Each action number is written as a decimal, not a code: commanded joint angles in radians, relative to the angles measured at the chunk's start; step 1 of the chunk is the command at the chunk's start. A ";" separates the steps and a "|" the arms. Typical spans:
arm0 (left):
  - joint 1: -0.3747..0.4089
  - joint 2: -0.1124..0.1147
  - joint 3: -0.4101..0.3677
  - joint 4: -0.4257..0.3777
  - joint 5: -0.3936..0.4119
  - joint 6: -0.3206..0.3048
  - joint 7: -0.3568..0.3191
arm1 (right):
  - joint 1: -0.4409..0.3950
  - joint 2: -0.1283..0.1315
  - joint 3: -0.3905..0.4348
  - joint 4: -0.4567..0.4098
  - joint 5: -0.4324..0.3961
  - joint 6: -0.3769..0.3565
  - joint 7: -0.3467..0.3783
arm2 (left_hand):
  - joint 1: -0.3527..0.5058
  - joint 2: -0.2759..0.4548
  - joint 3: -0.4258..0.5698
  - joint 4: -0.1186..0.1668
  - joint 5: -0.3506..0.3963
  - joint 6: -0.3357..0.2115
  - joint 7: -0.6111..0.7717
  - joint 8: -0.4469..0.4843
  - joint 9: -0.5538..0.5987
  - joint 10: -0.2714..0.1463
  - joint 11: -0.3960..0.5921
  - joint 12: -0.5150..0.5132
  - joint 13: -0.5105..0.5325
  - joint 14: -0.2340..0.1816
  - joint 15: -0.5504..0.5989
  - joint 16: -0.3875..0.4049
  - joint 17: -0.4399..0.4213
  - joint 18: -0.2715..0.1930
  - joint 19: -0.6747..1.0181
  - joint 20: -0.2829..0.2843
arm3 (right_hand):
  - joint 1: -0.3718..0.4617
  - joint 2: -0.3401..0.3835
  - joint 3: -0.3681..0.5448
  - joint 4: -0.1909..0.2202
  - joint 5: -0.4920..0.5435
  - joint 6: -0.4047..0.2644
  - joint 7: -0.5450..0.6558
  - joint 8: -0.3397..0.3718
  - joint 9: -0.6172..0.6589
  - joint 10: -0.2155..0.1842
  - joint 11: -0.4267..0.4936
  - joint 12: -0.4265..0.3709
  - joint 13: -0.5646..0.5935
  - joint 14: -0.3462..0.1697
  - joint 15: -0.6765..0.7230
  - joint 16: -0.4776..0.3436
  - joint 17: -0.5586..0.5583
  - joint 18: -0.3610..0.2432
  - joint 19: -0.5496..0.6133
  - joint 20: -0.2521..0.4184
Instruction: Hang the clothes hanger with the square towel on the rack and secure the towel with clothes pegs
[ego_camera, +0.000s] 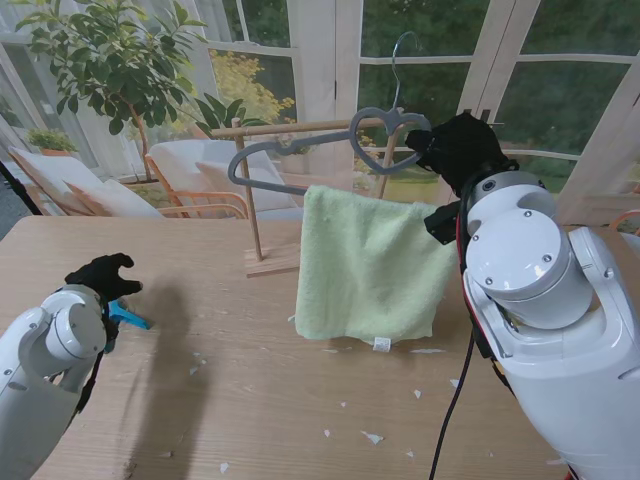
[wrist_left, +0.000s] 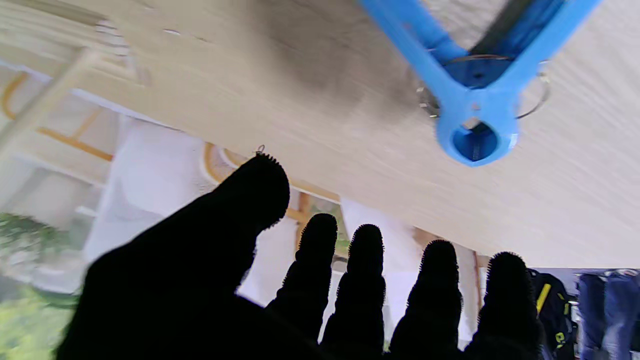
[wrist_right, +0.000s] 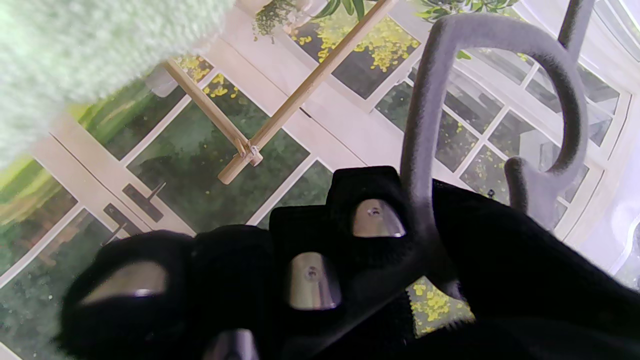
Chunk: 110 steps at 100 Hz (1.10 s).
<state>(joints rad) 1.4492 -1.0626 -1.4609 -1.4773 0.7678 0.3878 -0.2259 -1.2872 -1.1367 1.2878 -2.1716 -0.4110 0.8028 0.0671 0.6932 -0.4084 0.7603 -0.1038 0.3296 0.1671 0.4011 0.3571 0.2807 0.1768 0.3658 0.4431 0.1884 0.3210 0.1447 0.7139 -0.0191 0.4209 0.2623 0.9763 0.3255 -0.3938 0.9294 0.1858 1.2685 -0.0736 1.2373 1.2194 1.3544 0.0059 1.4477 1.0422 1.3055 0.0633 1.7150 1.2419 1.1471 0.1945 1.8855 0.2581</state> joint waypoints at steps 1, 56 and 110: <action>-0.006 0.010 -0.005 0.016 0.001 0.012 -0.029 | -0.005 -0.004 -0.004 -0.002 -0.006 0.000 0.017 | -0.043 0.001 0.018 0.016 -0.019 -0.015 0.014 0.015 -0.033 -0.007 0.016 0.018 -0.019 -0.019 -0.018 0.016 -0.007 -0.007 -0.002 0.013 | 0.032 0.052 0.030 0.041 0.065 0.054 0.034 0.028 0.093 0.061 0.126 0.010 0.003 -0.084 0.145 0.072 0.104 -0.283 0.208 1.073; -0.019 0.012 0.047 0.136 0.058 0.091 0.010 | -0.011 -0.003 -0.006 0.006 -0.006 0.003 0.020 | -0.059 -0.018 0.062 0.009 -0.003 0.088 0.217 0.182 -0.093 -0.021 0.019 0.075 -0.059 -0.054 -0.015 0.068 -0.005 -0.032 0.012 0.060 | 0.030 0.052 0.031 0.043 0.065 0.053 0.034 0.030 0.093 0.061 0.126 0.010 0.003 -0.084 0.145 0.071 0.104 -0.284 0.208 1.071; -0.046 0.006 0.098 0.220 0.029 0.039 0.060 | -0.001 -0.002 -0.015 0.014 -0.006 0.005 0.026 | 0.164 -0.048 0.139 0.013 0.056 -0.137 0.265 0.169 -0.092 -0.049 0.000 0.109 -0.072 -0.073 0.006 0.081 0.003 -0.055 0.032 0.077 | 0.029 0.053 0.032 0.045 0.065 0.051 0.035 0.030 0.093 0.061 0.126 0.010 0.003 -0.085 0.145 0.070 0.104 -0.285 0.208 1.070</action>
<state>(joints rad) 1.4021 -1.0474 -1.3663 -1.2648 0.7944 0.4450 -0.1527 -1.2900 -1.1327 1.2753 -2.1536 -0.4180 0.8056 0.0784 0.7970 -0.4356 0.8594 -0.1038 0.3643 0.0973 0.6239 0.5001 0.2084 0.1614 0.3424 0.5415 0.1461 0.2625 0.1416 0.7788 -0.0190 0.3827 0.2721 1.0270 0.3255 -0.3937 0.9295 0.1858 1.2685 -0.0738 1.2373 1.2204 1.3544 0.0060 1.4477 1.0422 1.3055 0.0633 1.7150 1.2420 1.1471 0.1945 1.8855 0.2581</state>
